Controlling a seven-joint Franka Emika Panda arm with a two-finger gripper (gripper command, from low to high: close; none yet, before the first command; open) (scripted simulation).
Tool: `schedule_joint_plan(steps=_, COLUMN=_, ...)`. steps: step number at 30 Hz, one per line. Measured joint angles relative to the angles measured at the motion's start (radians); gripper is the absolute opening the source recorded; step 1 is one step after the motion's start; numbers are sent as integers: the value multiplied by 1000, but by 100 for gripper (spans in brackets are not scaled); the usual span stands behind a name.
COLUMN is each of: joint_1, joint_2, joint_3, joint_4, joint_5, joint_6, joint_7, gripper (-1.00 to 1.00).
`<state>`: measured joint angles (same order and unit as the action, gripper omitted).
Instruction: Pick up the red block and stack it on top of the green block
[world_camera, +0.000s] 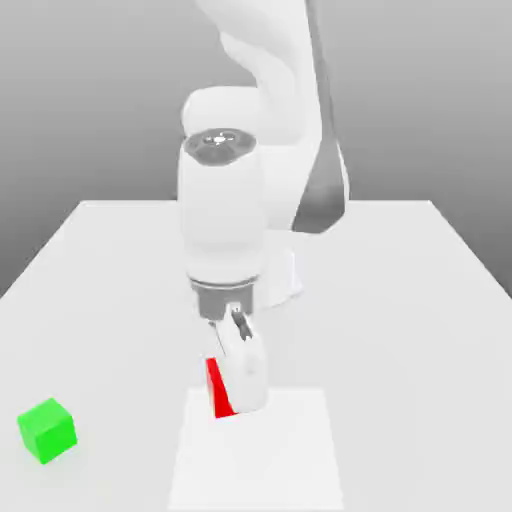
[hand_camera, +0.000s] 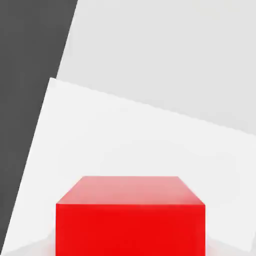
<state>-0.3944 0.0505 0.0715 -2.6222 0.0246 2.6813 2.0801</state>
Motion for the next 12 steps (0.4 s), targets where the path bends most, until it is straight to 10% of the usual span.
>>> schedule_joint_plan(steps=8, joint_1=-151, joint_2=209, joint_3=-127, joint_4=153, joint_5=12, joint_6=50, joint_7=178, gripper=-100)
schedule_joint_plan(steps=9, joint_1=-153, joint_2=229, joint_3=-126, joint_4=155, joint_5=15, joint_6=68, joint_7=177, gripper=100)
schedule_joint_plan(steps=12, joint_1=-153, joint_2=229, joint_3=-126, joint_4=155, joint_5=15, joint_6=68, joint_7=177, gripper=100)
